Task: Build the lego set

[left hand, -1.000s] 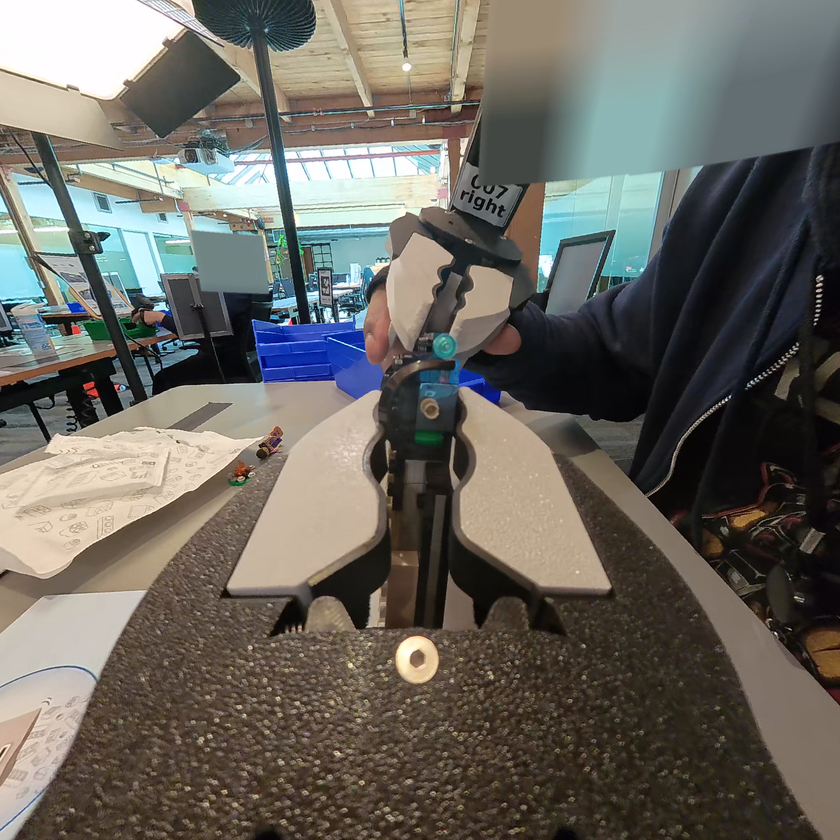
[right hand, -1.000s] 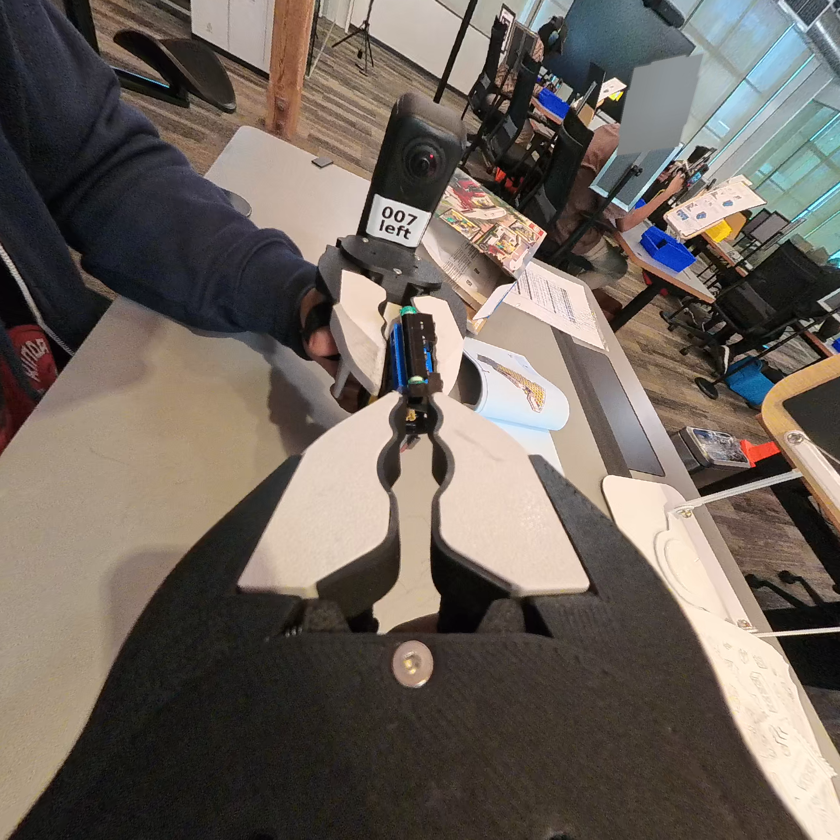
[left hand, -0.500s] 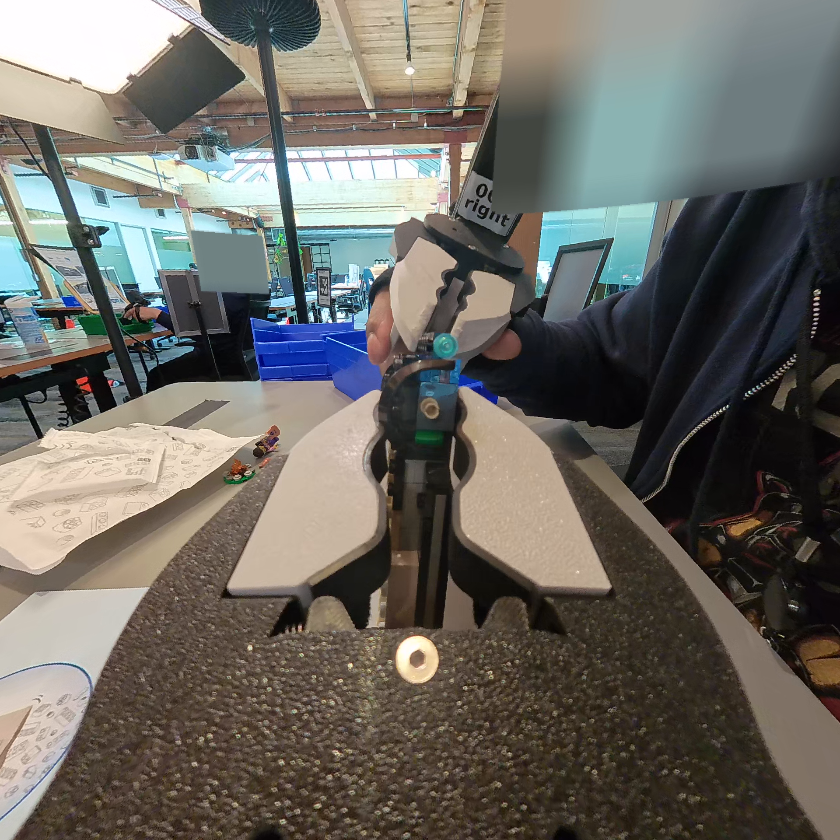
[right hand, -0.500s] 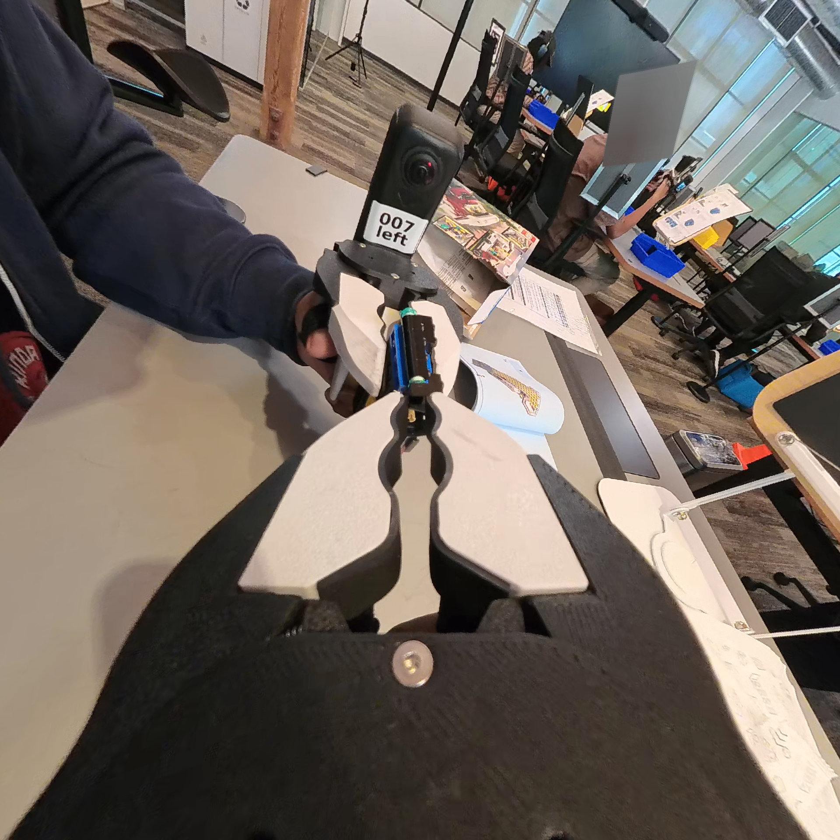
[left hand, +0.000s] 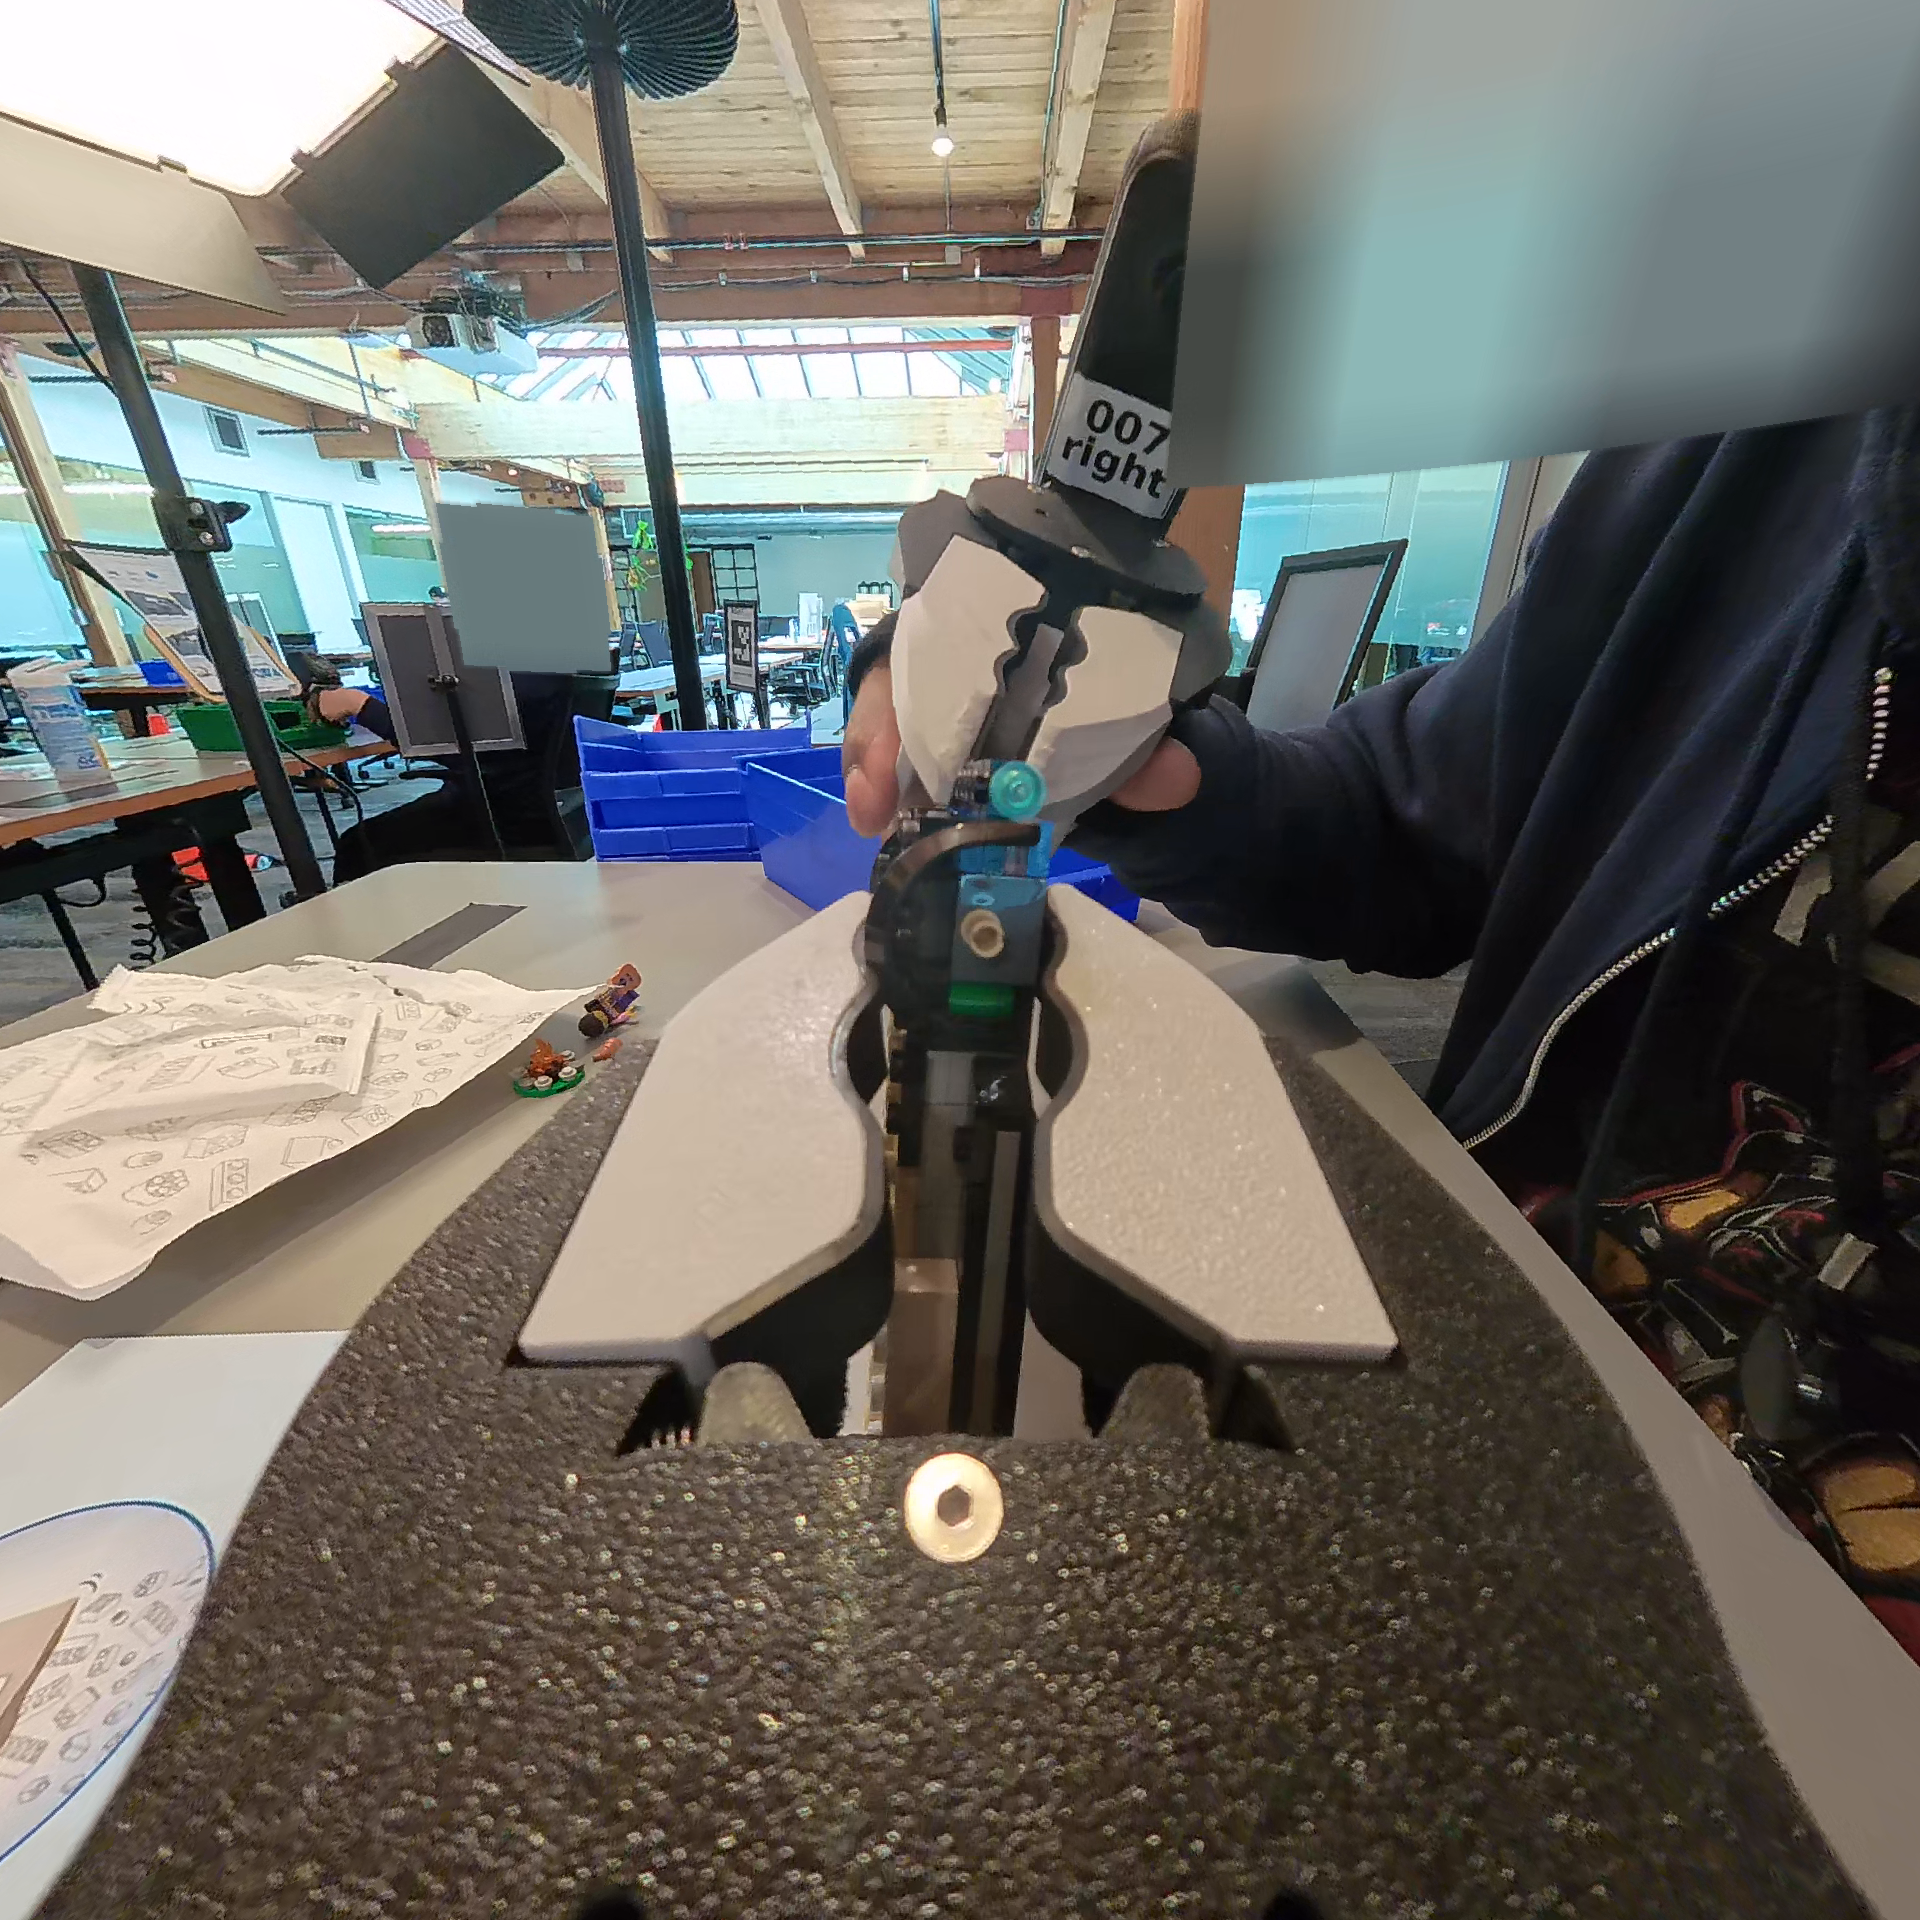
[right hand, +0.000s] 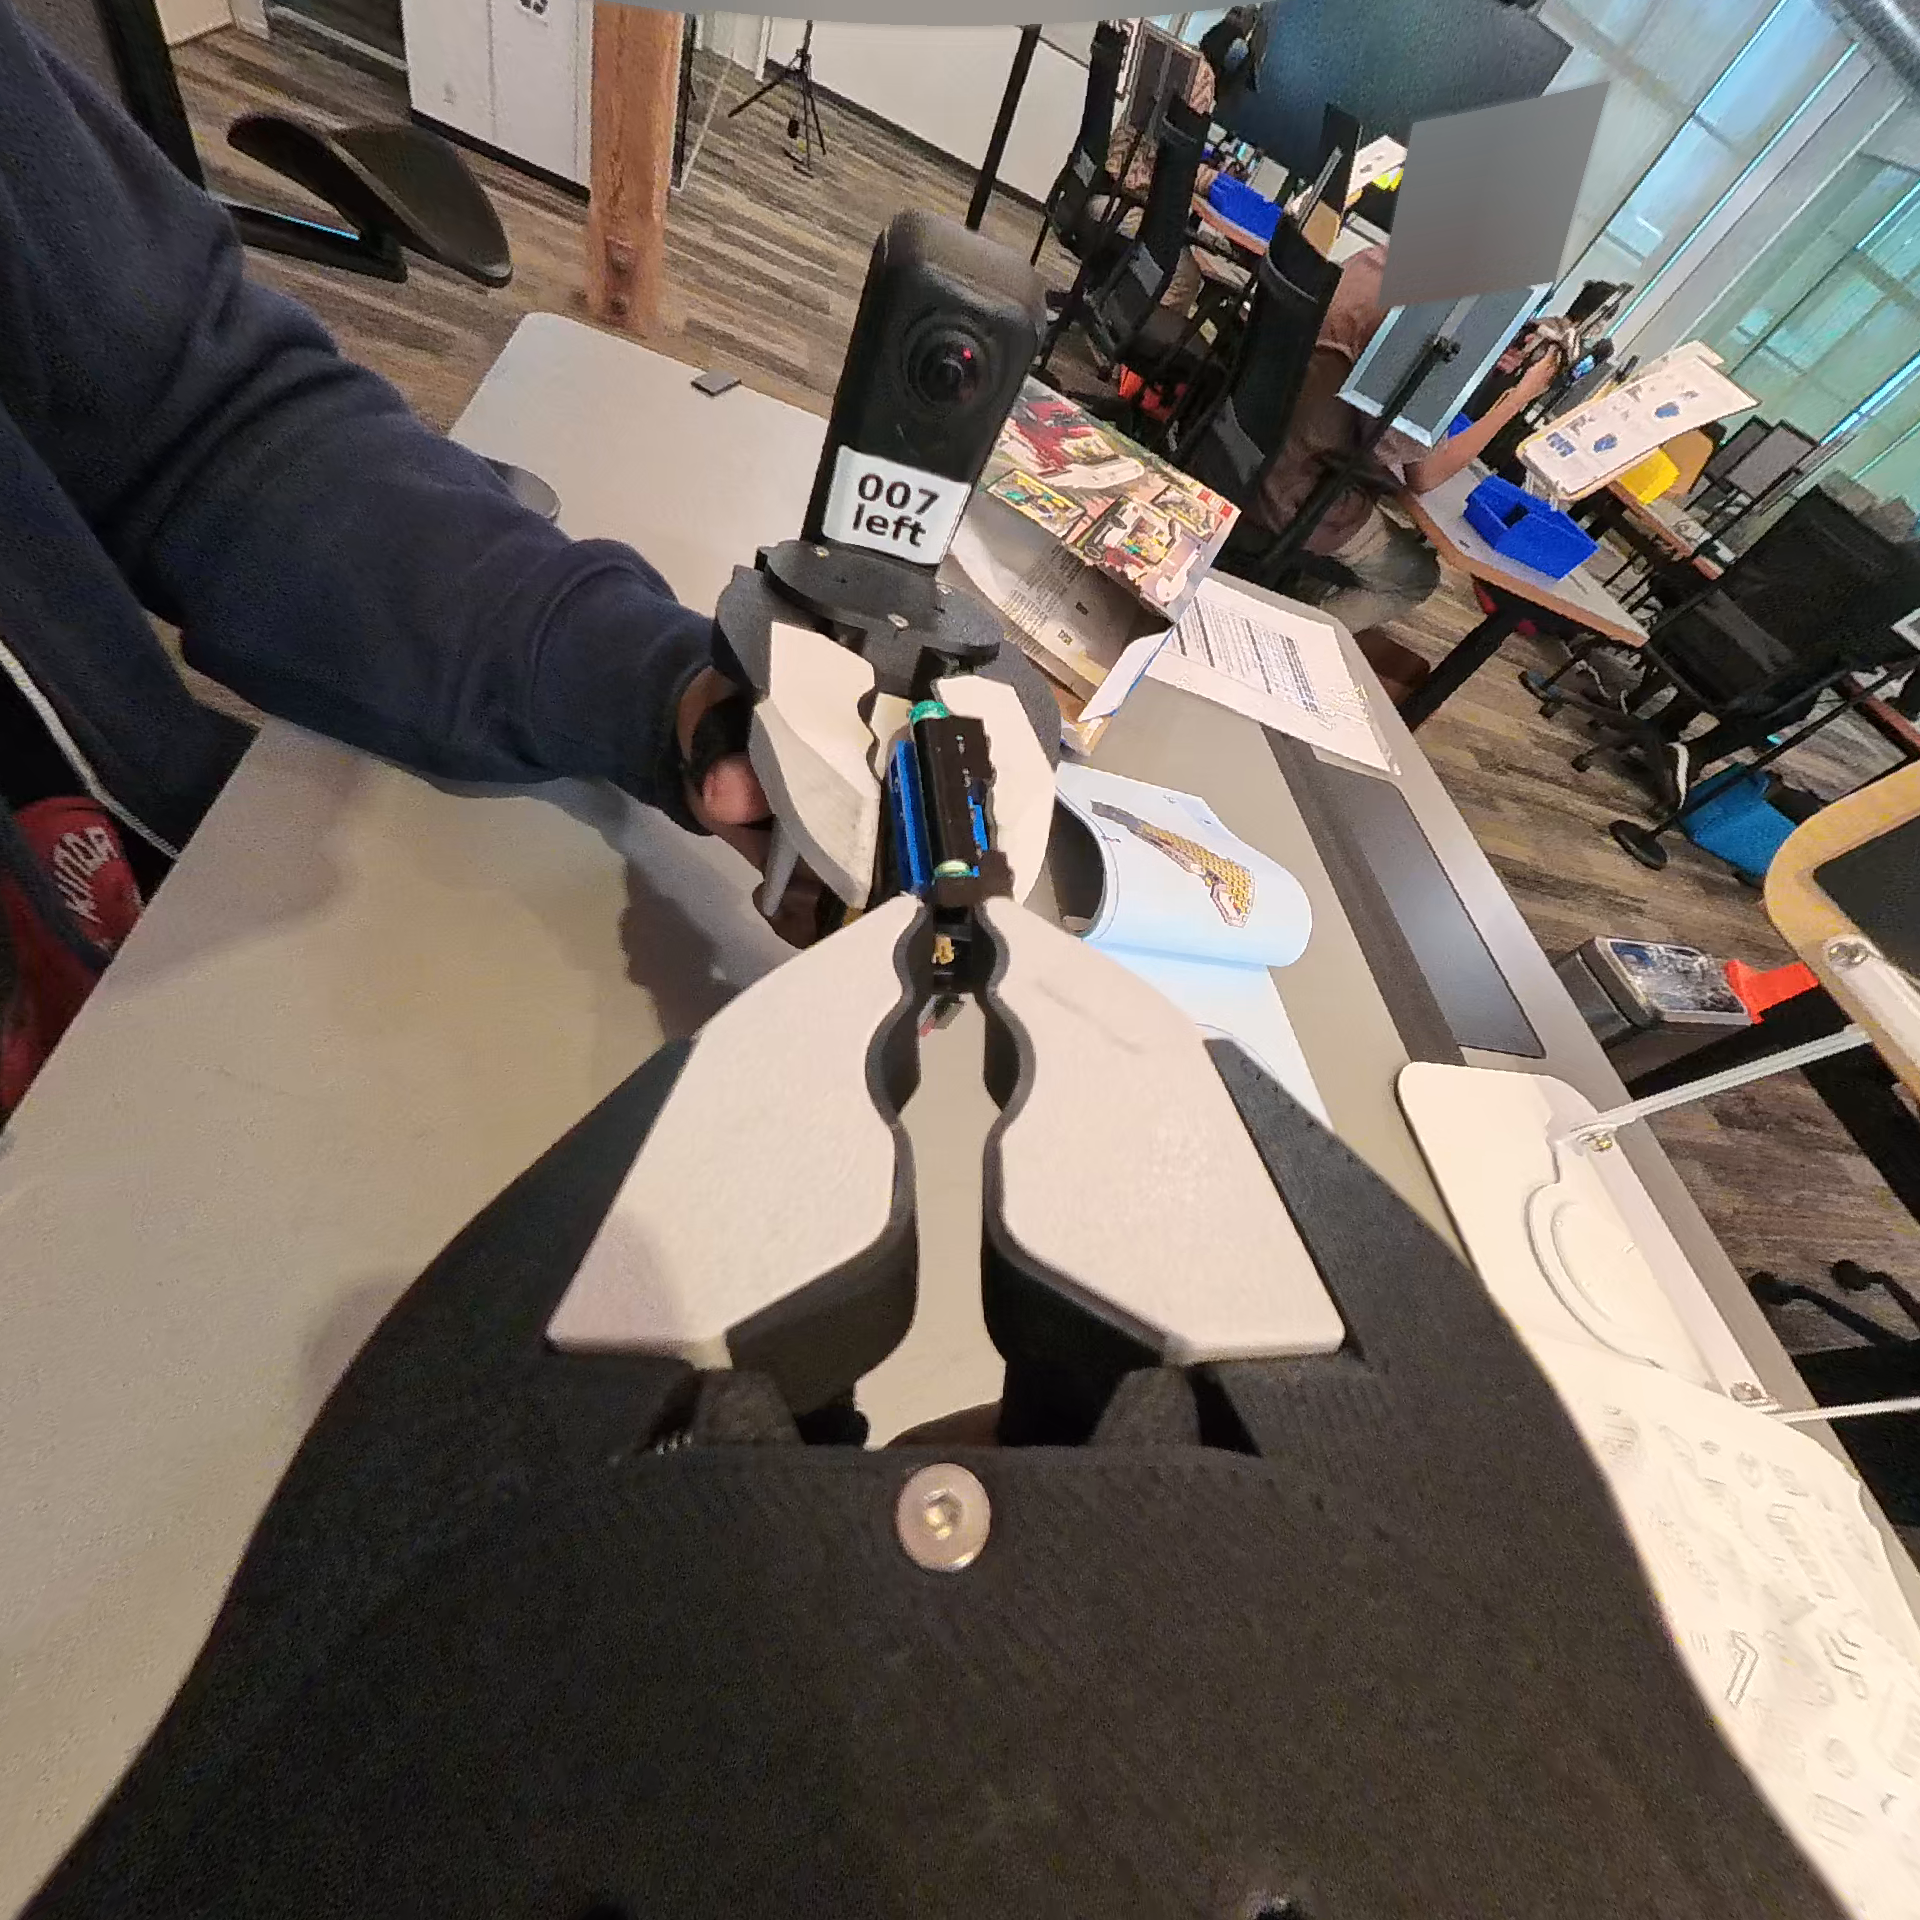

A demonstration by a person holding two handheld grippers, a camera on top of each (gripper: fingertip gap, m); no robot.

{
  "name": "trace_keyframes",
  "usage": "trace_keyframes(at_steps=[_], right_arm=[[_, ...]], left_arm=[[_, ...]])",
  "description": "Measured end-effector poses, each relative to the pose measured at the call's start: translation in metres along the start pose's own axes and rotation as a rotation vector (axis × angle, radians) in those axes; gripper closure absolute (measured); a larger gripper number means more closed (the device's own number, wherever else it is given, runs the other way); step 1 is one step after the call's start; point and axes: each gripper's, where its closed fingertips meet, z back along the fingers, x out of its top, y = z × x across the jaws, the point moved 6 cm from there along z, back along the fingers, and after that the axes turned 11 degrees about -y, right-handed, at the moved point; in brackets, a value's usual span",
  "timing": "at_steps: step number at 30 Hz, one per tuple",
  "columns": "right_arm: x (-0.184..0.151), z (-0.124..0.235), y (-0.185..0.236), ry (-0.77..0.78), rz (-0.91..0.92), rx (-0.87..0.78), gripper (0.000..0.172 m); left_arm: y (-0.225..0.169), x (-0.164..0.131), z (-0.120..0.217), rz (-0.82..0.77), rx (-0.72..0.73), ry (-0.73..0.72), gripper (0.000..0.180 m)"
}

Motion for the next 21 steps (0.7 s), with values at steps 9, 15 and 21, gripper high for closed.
trace_keyframes(at_steps=[9,15,21], right_arm=[[-0.0014,-0.0005,-0.0015,0.013,-0.053,-0.009,0.165],[-0.0017,0.0003,-0.0021,0.016,-0.118,0.005,0.166],[-0.0016,0.0004,-0.0012,0.017,-0.083,-0.003,0.166]], left_arm=[[0.002,-0.0014,0.0004,0.037,0.003,-0.006,0.155],[0.0014,-0.0017,0.0002,0.029,0.001,0.0,0.155],[0.0015,-0.0014,0.0002,0.026,0.003,0.001,0.155]])
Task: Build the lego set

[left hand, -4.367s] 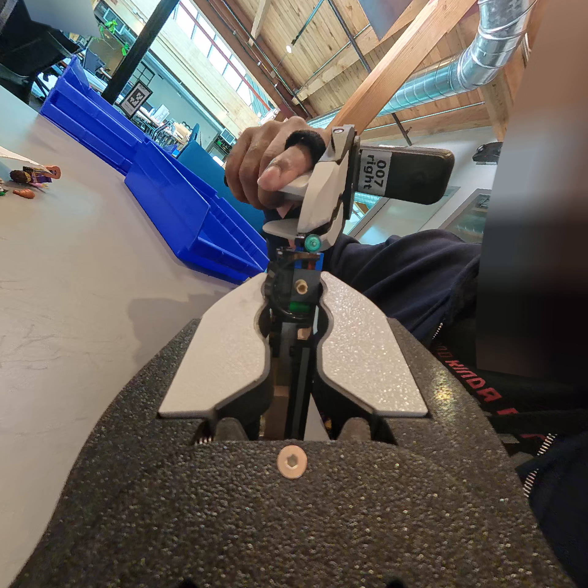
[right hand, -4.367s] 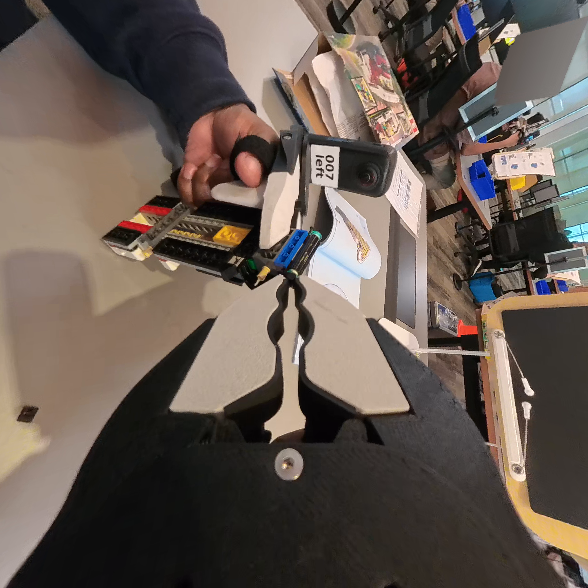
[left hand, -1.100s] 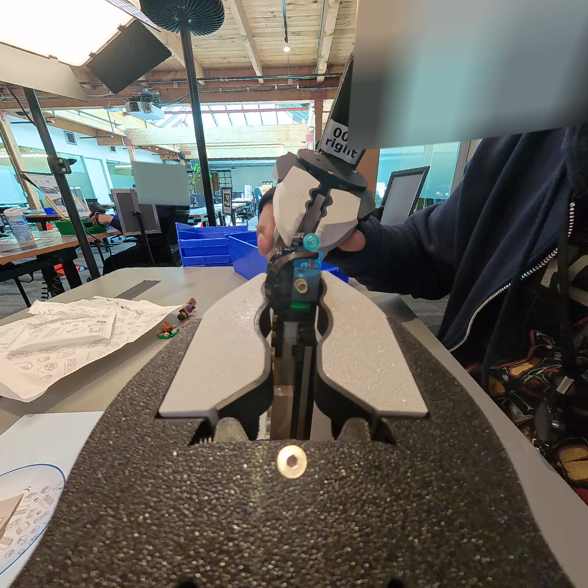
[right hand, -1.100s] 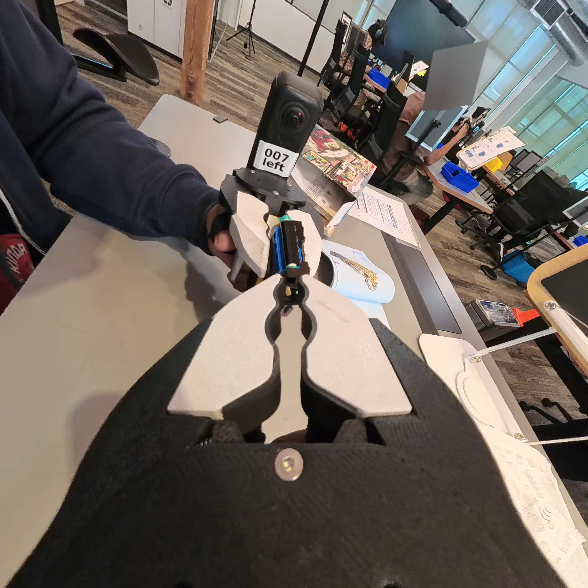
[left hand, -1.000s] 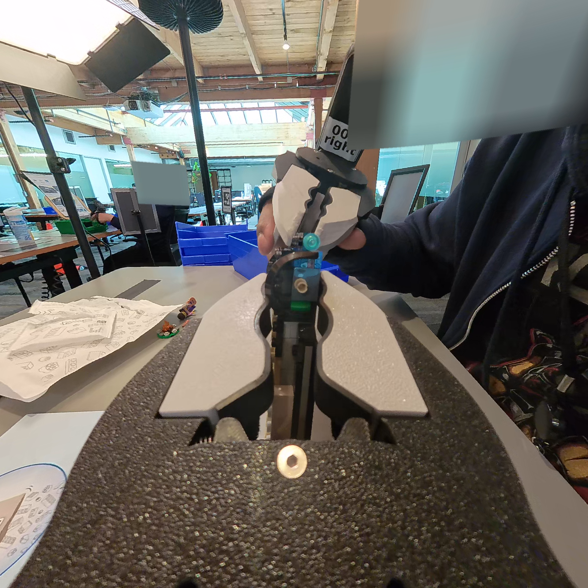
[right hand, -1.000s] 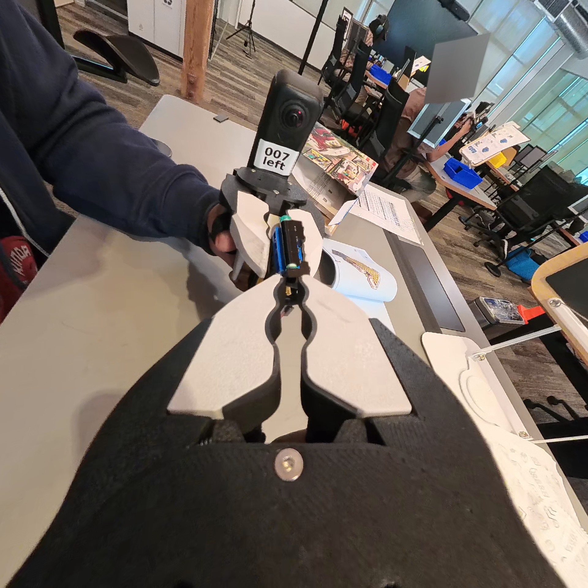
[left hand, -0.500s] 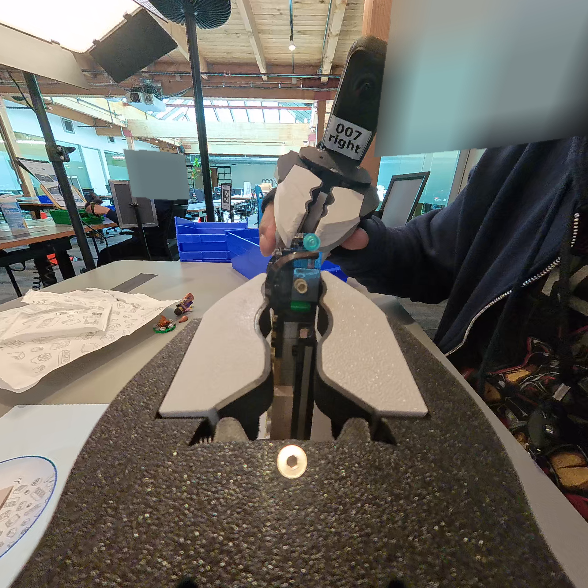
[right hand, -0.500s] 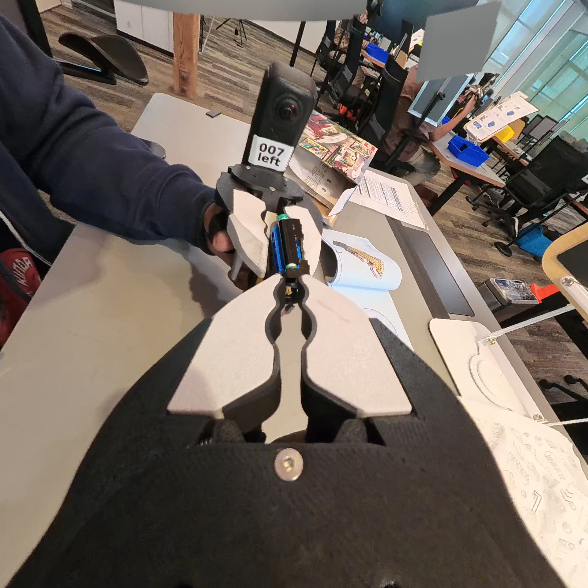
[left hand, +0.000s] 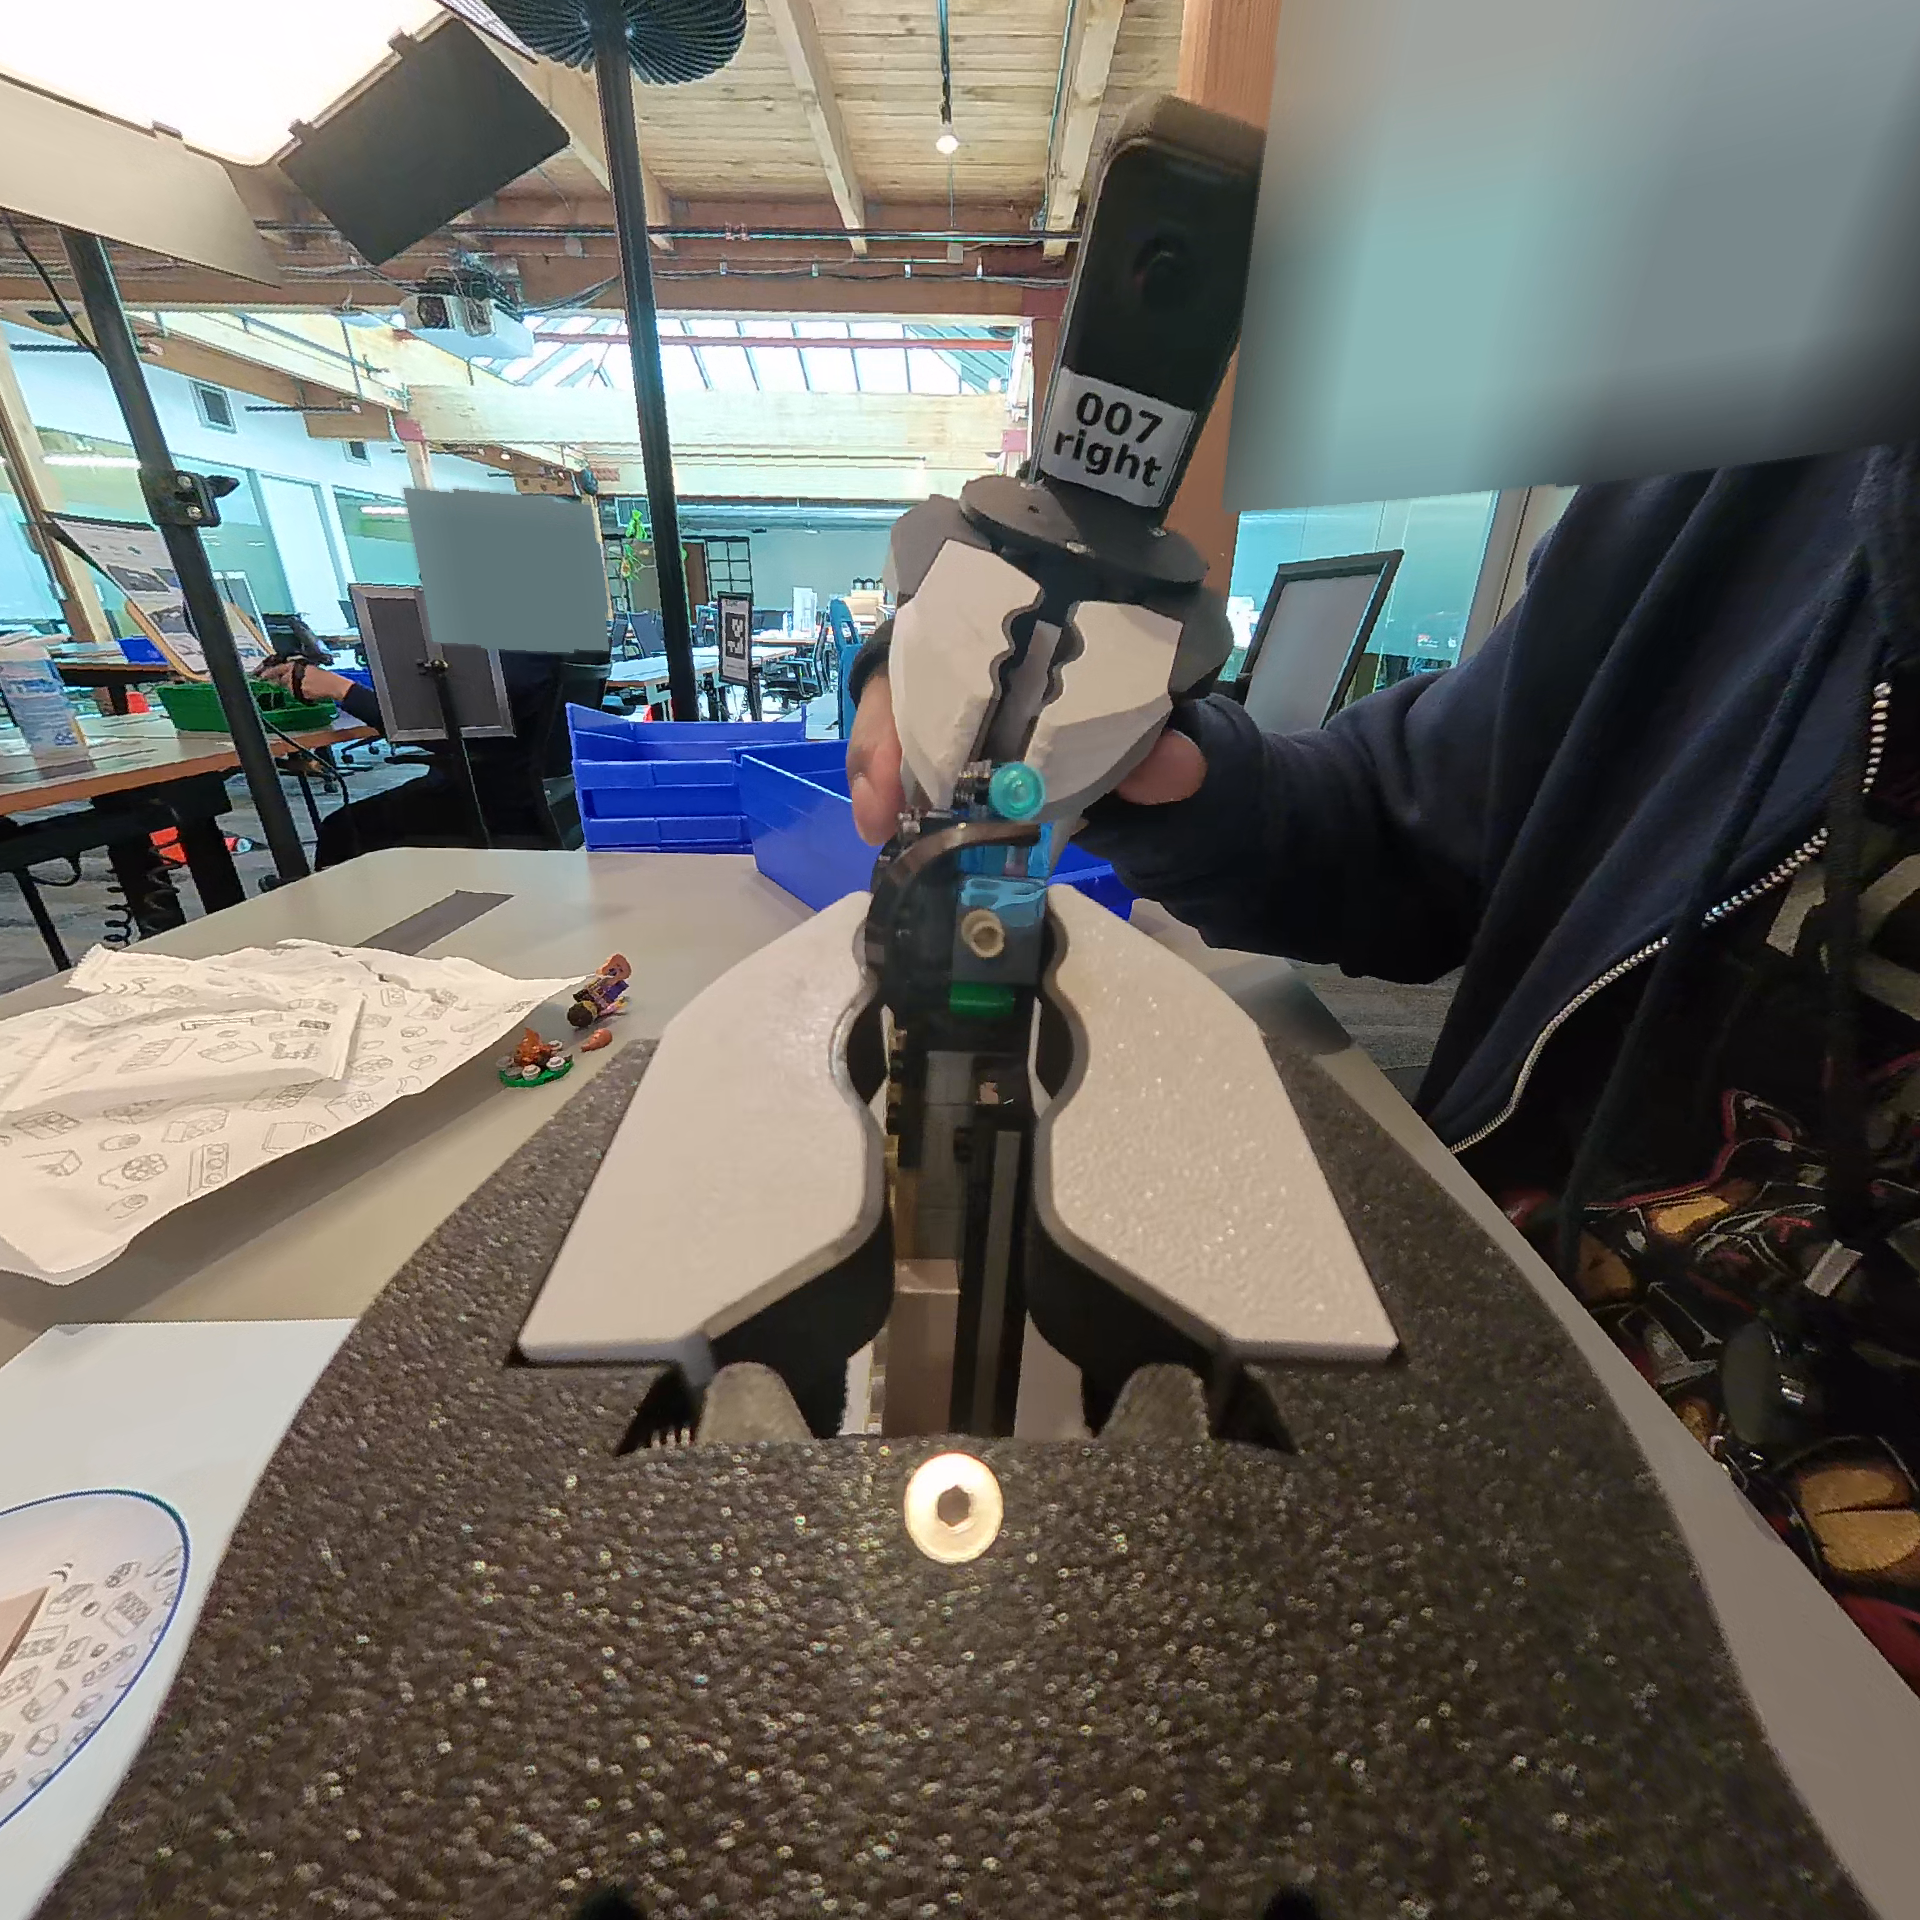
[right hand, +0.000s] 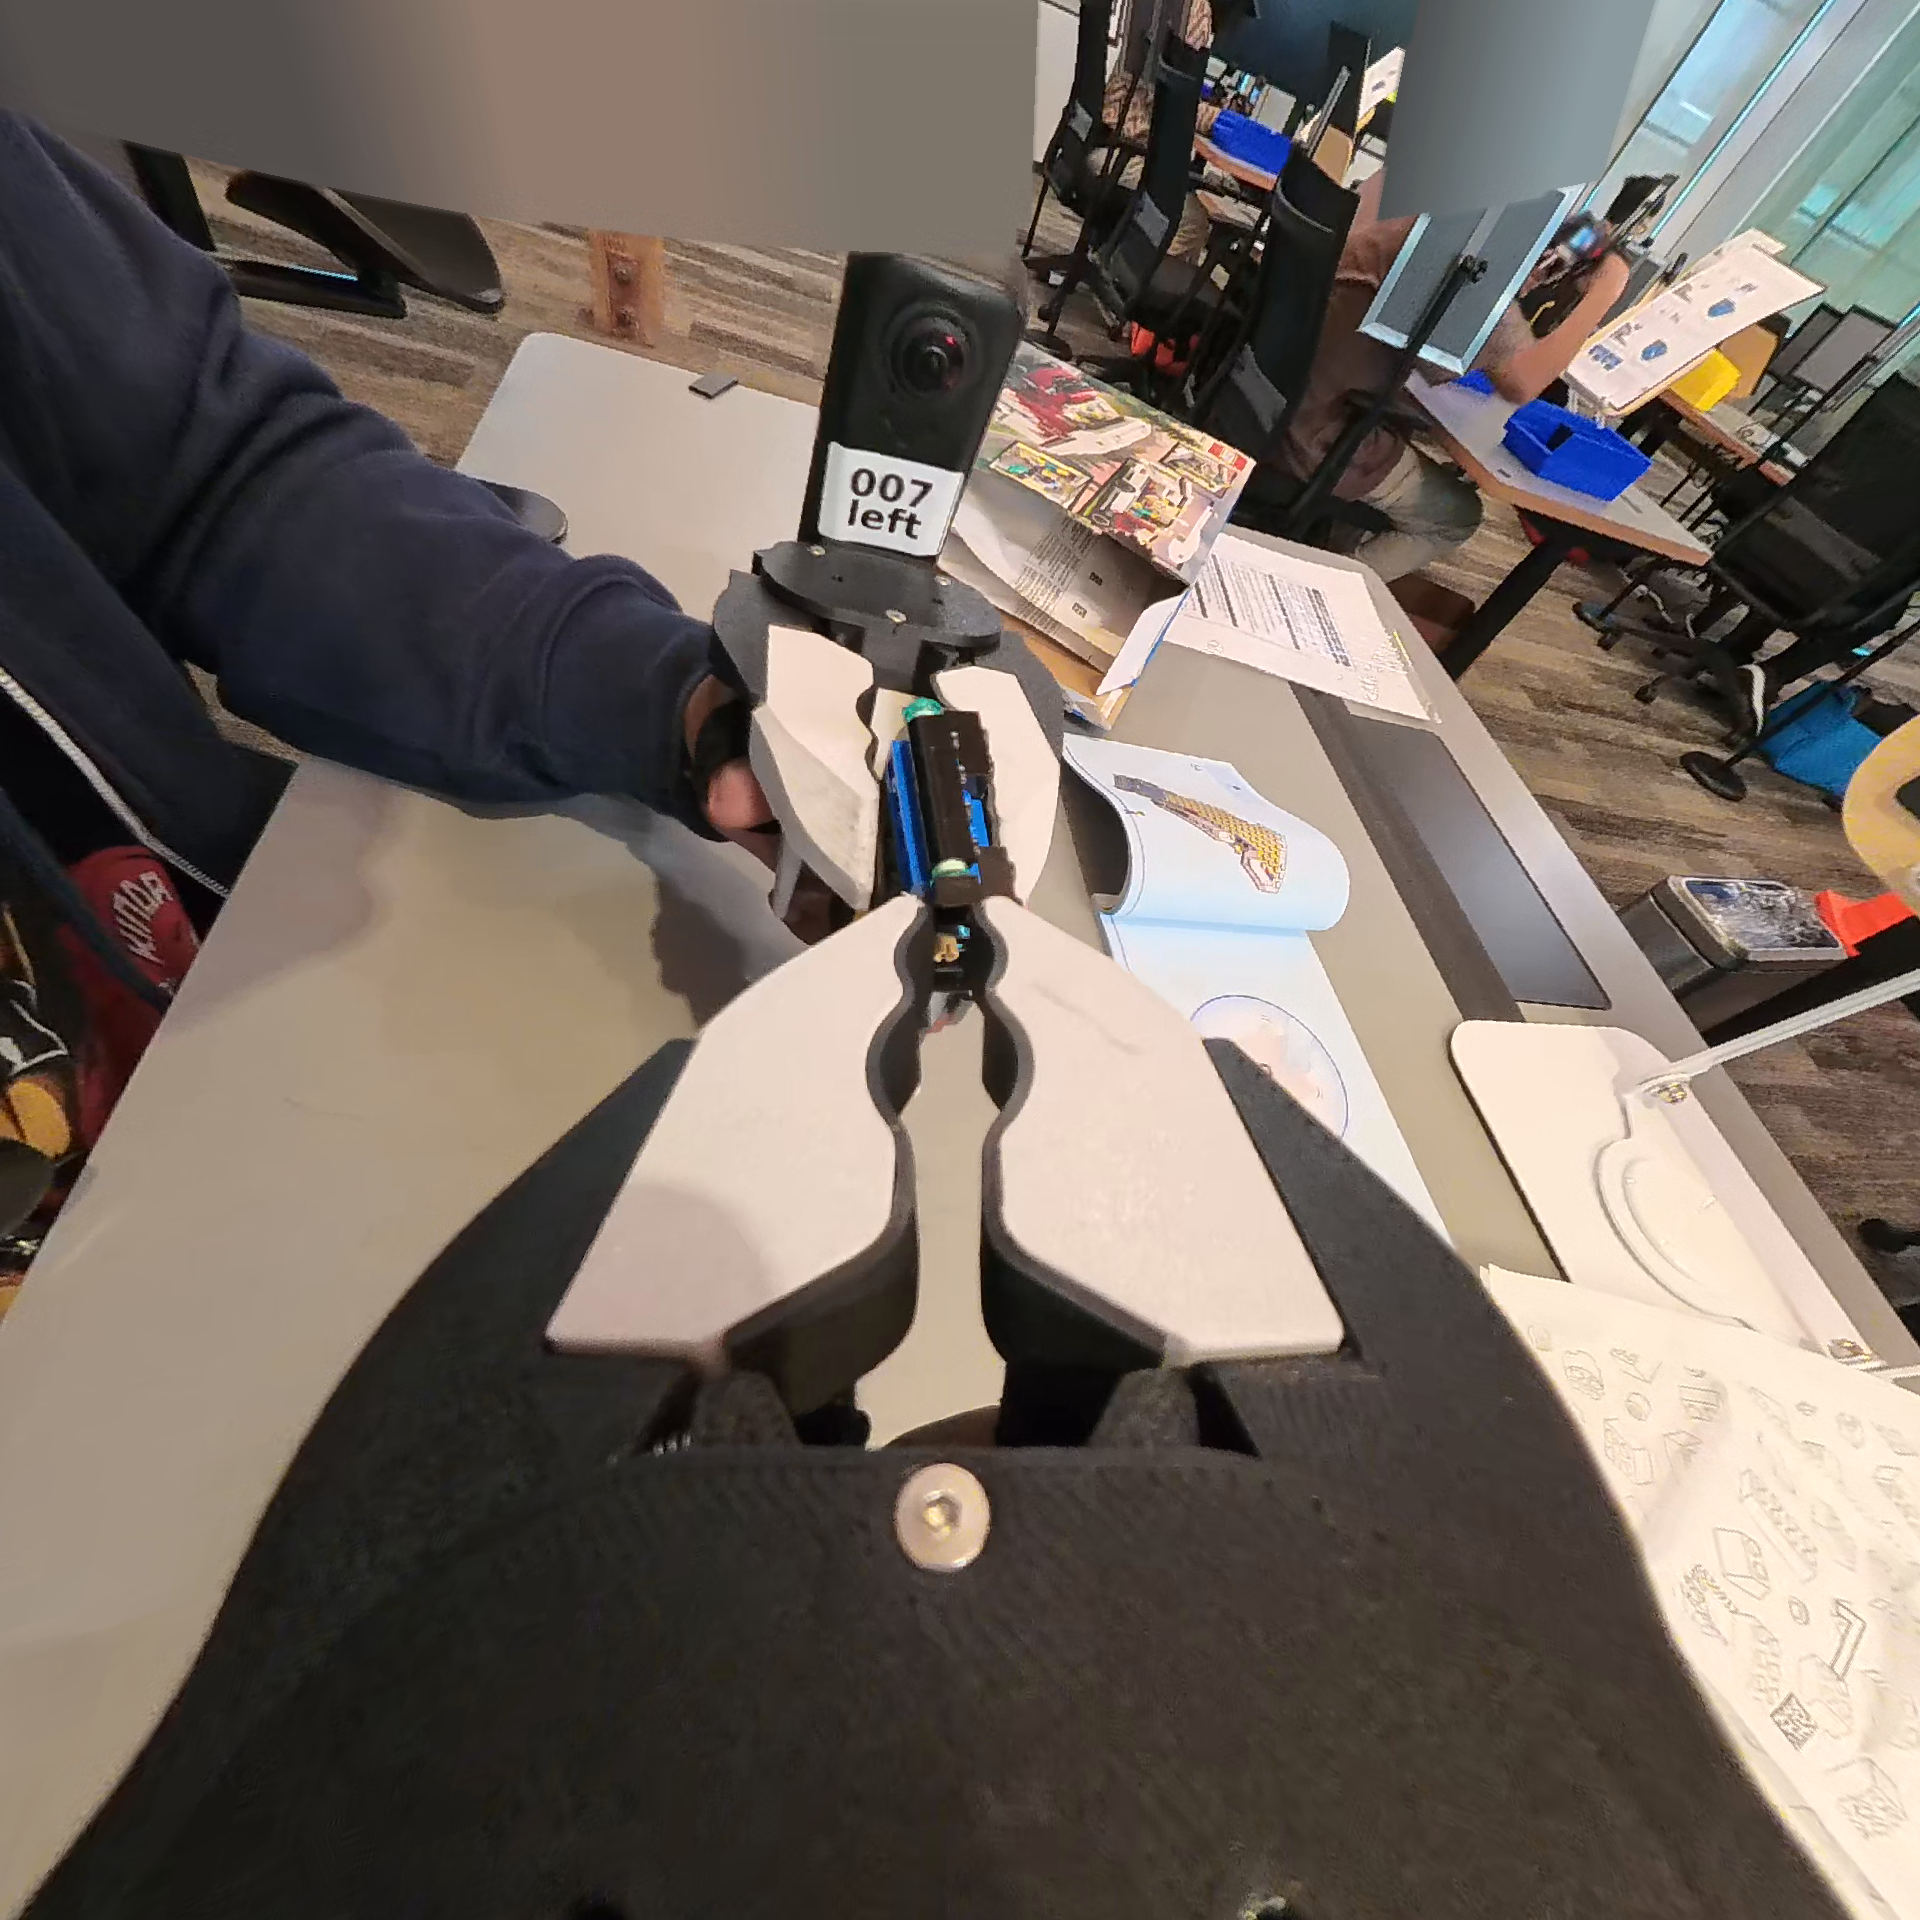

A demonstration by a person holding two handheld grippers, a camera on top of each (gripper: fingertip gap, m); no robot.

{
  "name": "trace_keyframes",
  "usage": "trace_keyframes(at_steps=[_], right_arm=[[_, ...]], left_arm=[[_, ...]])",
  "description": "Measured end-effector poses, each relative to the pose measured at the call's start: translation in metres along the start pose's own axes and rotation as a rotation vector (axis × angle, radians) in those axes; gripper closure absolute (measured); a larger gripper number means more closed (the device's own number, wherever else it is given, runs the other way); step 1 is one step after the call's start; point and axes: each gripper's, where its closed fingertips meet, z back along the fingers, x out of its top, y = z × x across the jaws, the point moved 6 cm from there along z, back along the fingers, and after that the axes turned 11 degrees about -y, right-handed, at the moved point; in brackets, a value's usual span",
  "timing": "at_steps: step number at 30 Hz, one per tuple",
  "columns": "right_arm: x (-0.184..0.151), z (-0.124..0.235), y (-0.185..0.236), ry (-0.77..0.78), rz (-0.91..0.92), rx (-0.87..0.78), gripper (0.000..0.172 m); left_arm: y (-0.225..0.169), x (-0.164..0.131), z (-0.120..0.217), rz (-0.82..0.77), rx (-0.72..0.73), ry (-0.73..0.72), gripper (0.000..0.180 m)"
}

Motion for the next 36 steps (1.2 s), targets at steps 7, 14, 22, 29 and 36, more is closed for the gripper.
trace_keyframes(at_steps=[7,14,22,29,36], right_arm=[[-0.001,0.0,0.0,-0.005,0.009,-0.008,0.163],[0.0,0.003,0.002,-0.032,0.019,-0.022,0.163],[0.001,0.003,0.006,-0.06,0.029,-0.03,0.165],[0.001,0.002,0.008,-0.057,0.038,-0.023,0.166],[-0.007,0.013,0.011,-0.017,0.036,-0.047,0.164]], left_arm=[[-0.001,0.0,-0.001,-0.002,-0.005,-0.001,0.155],[-0.001,0.0,-0.001,0.008,-0.011,-0.012,0.155],[0.0,0.002,0.0,0.018,-0.01,-0.036,0.155],[-0.001,0.002,0.0,0.013,-0.011,-0.034,0.155],[-0.002,0.003,0.0,0.003,-0.014,-0.035,0.155]])
